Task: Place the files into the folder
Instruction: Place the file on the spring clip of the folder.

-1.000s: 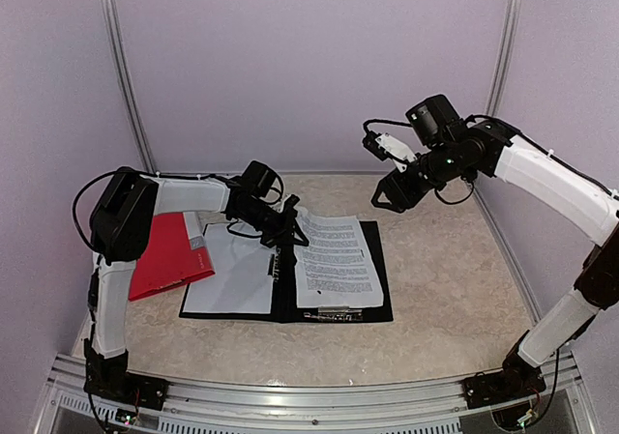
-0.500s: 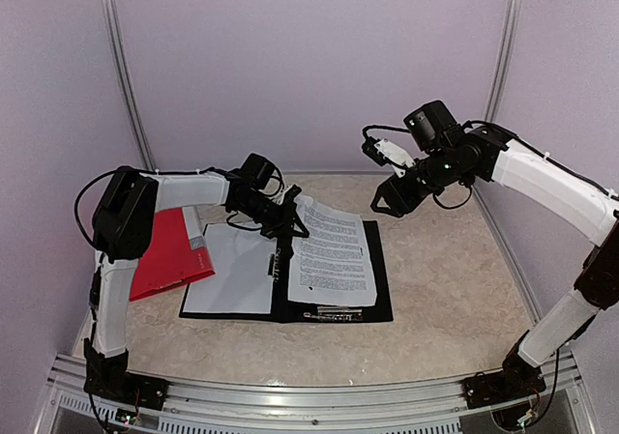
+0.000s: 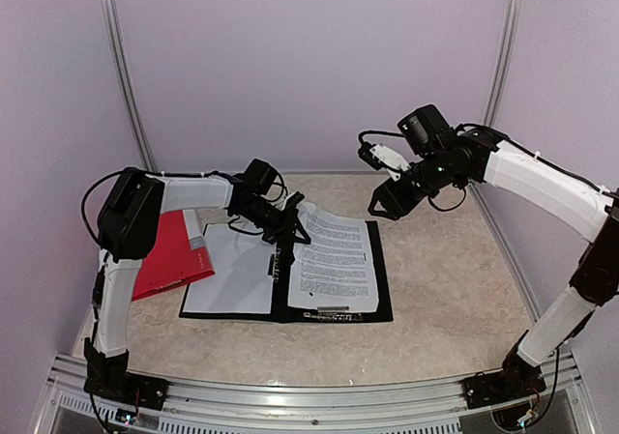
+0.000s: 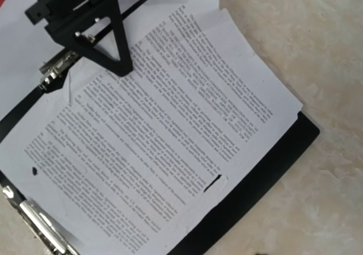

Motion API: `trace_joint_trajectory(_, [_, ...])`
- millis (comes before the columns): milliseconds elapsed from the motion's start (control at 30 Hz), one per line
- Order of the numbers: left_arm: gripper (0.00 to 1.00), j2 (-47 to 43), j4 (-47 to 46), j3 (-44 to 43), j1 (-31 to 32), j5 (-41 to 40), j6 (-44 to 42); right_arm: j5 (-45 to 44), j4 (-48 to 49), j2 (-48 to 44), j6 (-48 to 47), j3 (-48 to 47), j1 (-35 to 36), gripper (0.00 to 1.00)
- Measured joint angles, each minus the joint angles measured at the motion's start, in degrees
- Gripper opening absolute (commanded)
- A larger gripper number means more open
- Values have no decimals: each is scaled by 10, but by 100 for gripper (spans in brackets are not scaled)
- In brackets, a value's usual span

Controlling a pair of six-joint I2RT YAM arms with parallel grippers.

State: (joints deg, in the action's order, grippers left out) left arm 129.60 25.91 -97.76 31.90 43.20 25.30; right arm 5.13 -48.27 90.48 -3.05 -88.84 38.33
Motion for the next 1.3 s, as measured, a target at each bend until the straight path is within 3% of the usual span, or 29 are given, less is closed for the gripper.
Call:
trace_joint_trajectory(767, [7, 19, 12, -3, 0, -2, -22, -1, 1, 7, 2, 6, 0, 52])
trace_joint_trajectory(1133, [23, 20, 34, -6, 0, -19, -36, -1, 4, 15, 3, 21, 0, 52])
trace_joint_trajectory(1300, [36, 21, 37, -14, 1, -28, -39, -2, 4, 15, 4, 22, 0, 52])
